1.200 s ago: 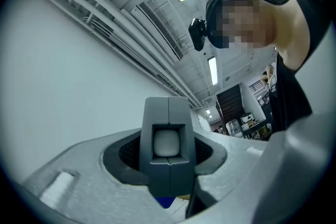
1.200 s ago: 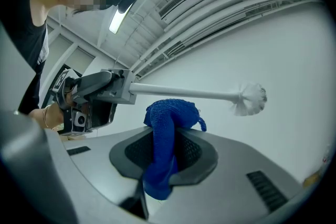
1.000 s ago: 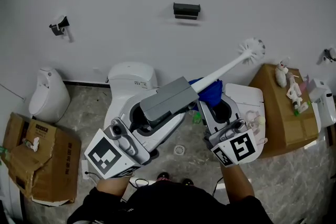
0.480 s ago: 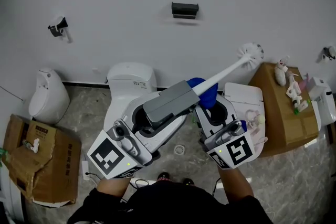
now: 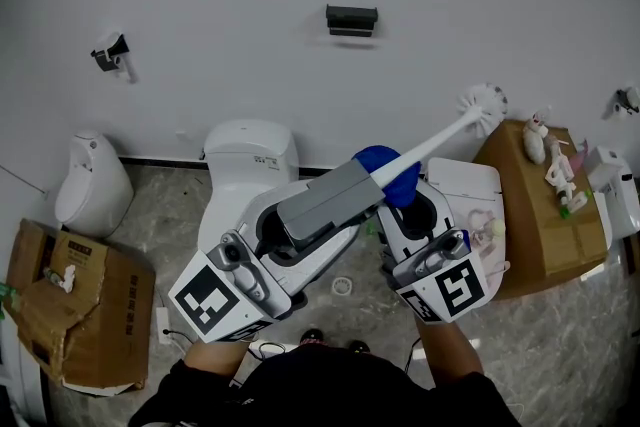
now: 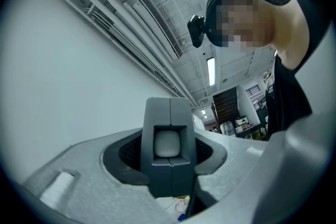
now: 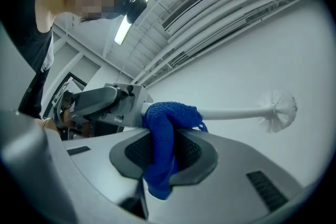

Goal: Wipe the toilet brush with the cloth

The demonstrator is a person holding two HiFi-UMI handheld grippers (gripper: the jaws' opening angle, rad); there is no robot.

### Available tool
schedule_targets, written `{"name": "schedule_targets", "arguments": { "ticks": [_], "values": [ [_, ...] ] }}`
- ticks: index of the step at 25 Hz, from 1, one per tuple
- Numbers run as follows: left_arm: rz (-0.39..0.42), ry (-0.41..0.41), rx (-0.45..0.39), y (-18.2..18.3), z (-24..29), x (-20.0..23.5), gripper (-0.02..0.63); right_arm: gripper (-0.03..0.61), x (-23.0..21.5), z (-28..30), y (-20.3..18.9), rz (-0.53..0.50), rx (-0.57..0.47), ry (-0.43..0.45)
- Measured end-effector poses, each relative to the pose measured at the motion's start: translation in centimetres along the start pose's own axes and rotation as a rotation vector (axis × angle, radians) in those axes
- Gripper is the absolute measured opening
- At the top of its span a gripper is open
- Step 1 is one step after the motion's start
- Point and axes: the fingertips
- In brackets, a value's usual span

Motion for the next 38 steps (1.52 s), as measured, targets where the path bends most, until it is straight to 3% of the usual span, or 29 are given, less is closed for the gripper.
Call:
{"name": "schedule_targets", "arguments": {
  "ticks": [20,38],
  "values": [
    [-0.006,-0.014,-0.007,-0.1,-0.2,-0.2,0.186,0.083,-0.5,-0.3,0.0,0.003,-0.011,-0.022],
    [-0.01,-0.031,-0.015,0.2,-0.1,-0.4,0.184,0.083,-3.2,-1.3,0.4,0.003,-0.009,-0.103]
  ]
}}
Point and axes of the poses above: the fingertips, and each gripper's own axes: z forward along the fingers, x to its left, y out of its top, and after that the axes turned 10 degrees about x, right-handed
